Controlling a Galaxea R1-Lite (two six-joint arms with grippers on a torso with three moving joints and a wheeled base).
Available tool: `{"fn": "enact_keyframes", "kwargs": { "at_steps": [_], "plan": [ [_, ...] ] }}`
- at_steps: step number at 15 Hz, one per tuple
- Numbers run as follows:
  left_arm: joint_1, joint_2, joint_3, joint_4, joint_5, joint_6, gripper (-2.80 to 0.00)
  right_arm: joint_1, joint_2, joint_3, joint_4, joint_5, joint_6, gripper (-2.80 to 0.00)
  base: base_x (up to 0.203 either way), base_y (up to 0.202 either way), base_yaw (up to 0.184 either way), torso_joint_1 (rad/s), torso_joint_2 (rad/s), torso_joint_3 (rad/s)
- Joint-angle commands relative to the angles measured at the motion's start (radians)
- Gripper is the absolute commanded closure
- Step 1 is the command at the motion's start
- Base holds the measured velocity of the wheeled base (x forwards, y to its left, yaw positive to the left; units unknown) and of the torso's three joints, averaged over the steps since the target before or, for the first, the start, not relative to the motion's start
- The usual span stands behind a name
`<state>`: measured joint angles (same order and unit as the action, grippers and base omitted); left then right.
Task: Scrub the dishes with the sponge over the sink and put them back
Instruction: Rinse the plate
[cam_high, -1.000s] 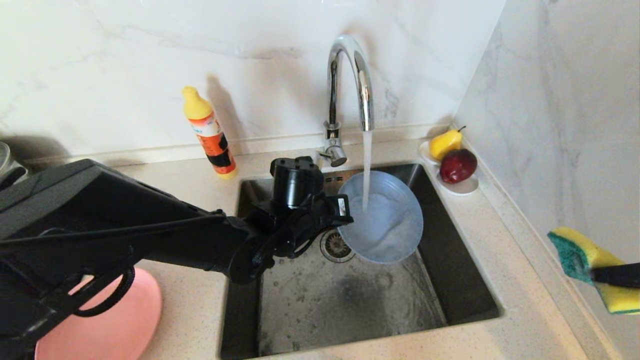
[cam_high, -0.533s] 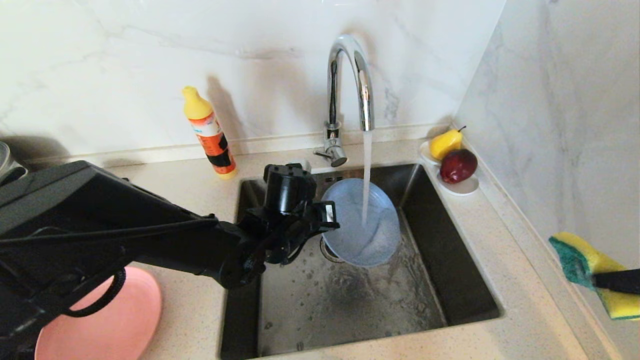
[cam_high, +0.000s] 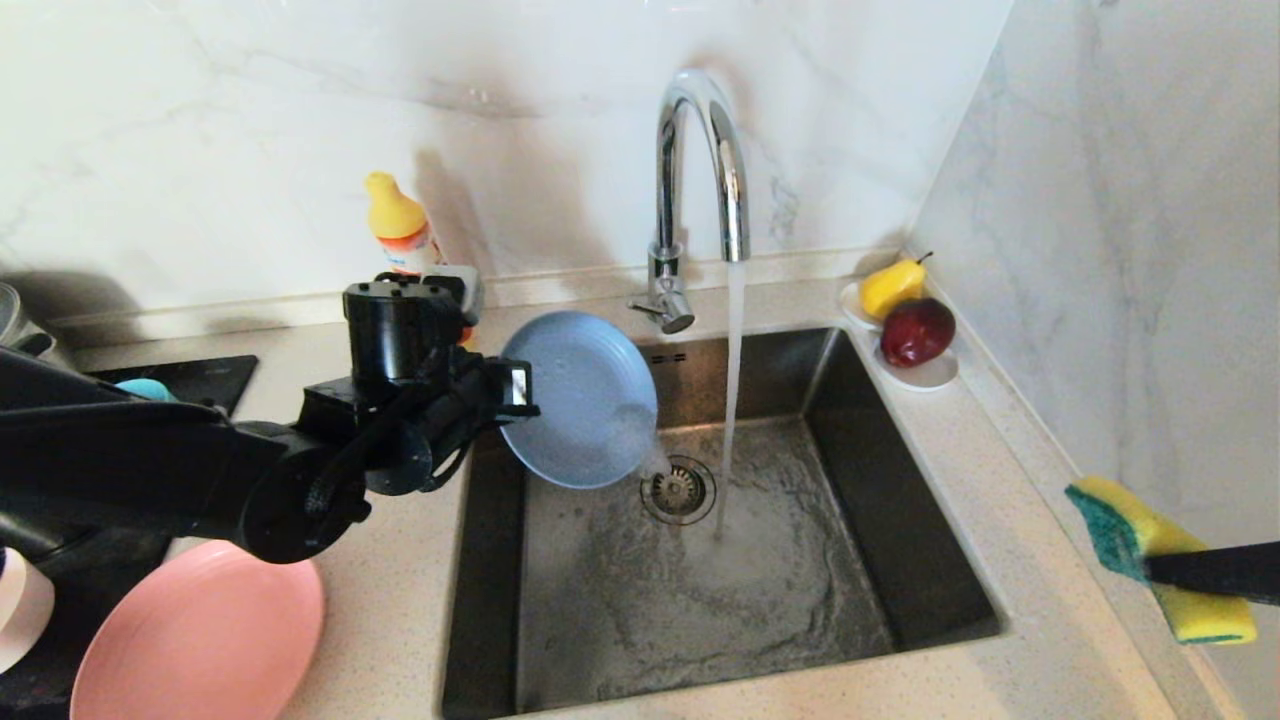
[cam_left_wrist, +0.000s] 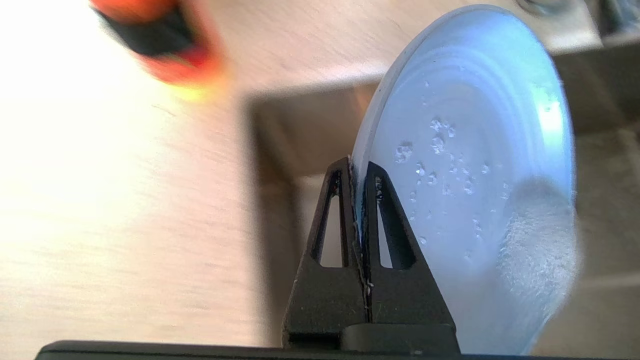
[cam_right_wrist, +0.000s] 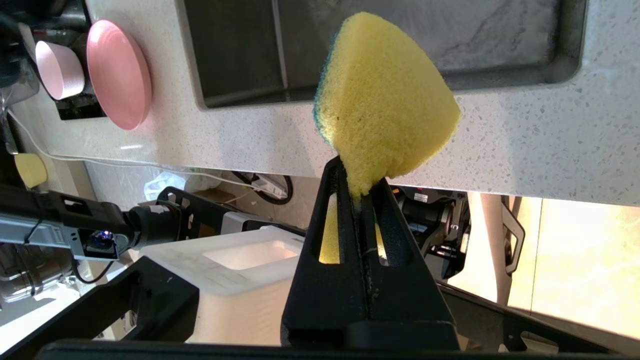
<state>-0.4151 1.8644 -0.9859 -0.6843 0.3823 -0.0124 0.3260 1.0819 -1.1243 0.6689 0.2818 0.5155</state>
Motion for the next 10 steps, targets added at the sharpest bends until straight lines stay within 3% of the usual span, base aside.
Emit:
{"fn": "enact_keyframes", "kwargs": {
  "at_steps": [1, 5, 7, 10],
  "plan": [
    [0.041, -0.059, 0.027, -0.035, 0.007, 0.067, 0.00, 0.001, 0.006, 0.011, 0.003, 0.005, 0.003, 0.00, 0.000, 0.000, 0.000, 0.000, 0.00, 0.000],
    [0.045, -0.067, 0.071, -0.129, 0.016, 0.165, 0.00, 0.001, 0.001, 0.016, 0.003, 0.005, 0.003, 0.00, 0.000, 0.000, 0.000, 0.000, 0.00, 0.000],
    [0.045, -0.077, 0.085, -0.237, 0.015, 0.236, 0.00, 0.001, 0.001, 0.018, 0.003, 0.005, 0.003, 0.00, 0.000, 0.000, 0.000, 0.000, 0.00, 0.000],
    [0.045, -0.103, 0.121, -0.327, 0.010, 0.269, 0.00, 0.001, 0.007, 0.014, 0.003, 0.005, 0.003, 0.00, 0.000, 0.000, 0.000, 0.000, 0.00, 0.000]
  ]
}}
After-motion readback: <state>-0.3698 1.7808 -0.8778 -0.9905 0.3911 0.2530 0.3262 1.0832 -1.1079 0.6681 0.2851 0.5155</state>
